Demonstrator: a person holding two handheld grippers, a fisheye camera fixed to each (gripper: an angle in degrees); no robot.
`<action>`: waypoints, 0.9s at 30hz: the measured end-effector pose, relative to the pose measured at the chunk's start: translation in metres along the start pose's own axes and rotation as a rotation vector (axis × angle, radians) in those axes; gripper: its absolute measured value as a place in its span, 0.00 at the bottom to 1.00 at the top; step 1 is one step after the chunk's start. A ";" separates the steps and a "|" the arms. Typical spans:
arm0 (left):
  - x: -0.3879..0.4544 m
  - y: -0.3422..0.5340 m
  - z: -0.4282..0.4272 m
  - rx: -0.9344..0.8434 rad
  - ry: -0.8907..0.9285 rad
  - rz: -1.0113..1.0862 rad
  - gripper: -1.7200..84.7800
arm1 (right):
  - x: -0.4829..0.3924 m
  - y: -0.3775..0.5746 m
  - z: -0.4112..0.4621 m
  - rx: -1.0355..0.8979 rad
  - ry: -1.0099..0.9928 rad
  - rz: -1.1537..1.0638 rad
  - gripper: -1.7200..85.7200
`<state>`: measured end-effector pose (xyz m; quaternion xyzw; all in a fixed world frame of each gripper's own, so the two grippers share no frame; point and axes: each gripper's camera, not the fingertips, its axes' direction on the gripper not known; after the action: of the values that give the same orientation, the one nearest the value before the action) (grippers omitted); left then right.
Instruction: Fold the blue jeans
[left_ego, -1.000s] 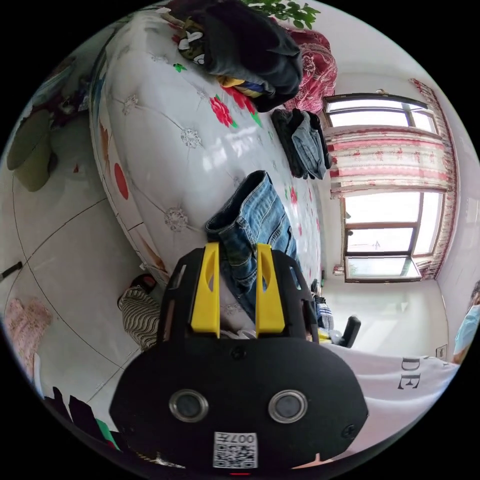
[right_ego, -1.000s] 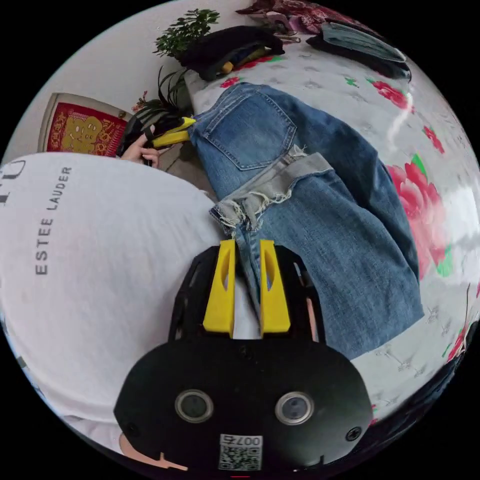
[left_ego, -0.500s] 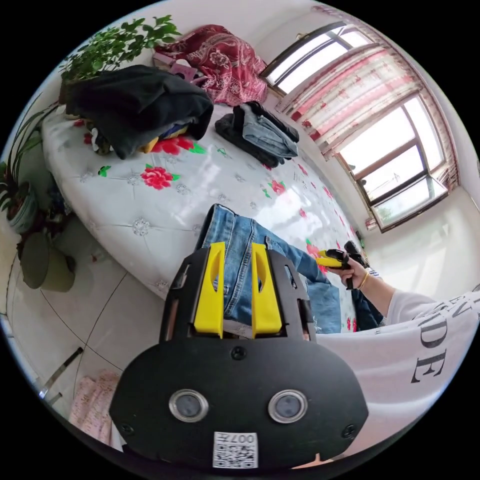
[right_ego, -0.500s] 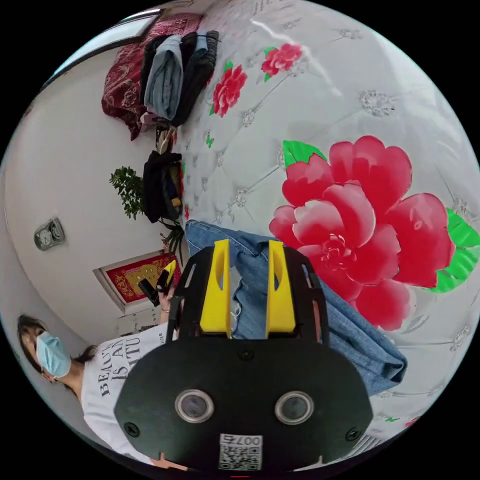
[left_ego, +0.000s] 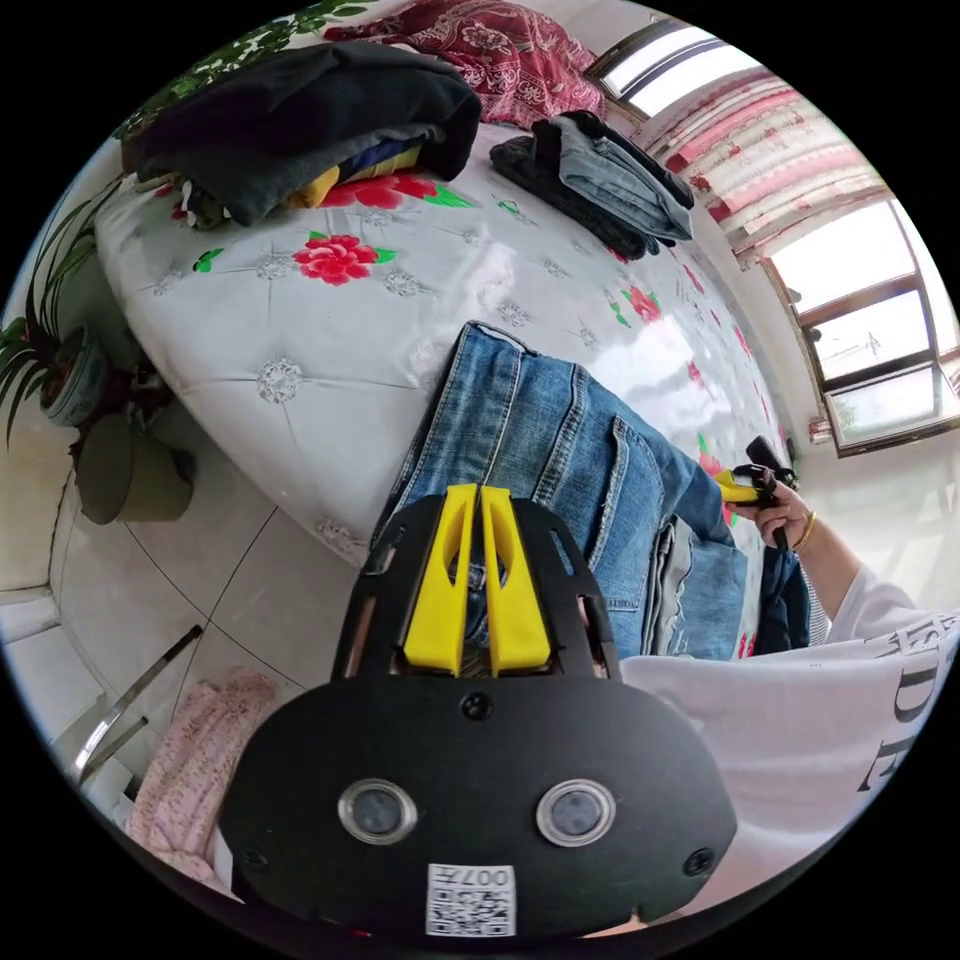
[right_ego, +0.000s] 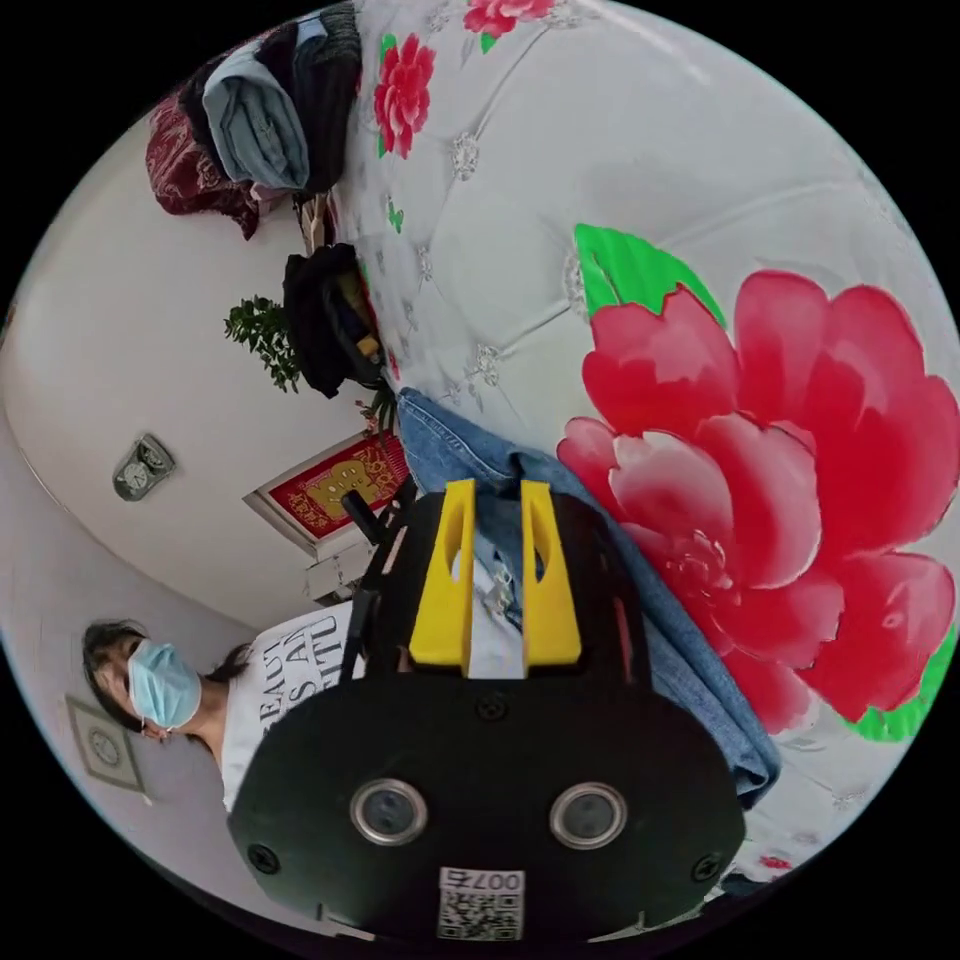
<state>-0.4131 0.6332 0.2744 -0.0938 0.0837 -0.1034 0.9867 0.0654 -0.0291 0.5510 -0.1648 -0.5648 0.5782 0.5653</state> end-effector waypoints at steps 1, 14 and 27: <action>0.000 -0.002 0.001 -0.003 -0.002 -0.001 0.01 | 0.006 -0.002 0.007 -0.051 -0.037 0.001 0.06; -0.017 -0.025 0.014 0.001 -0.024 -0.025 0.01 | 0.042 0.014 -0.068 0.376 -0.301 -0.070 0.02; -0.078 -0.016 -0.038 0.110 0.089 -0.124 0.08 | -0.031 0.051 0.023 0.320 0.484 -0.264 0.02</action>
<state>-0.4986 0.6288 0.2526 -0.0398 0.1156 -0.1730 0.9773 0.0318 -0.0522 0.5013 -0.1318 -0.3321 0.5253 0.7723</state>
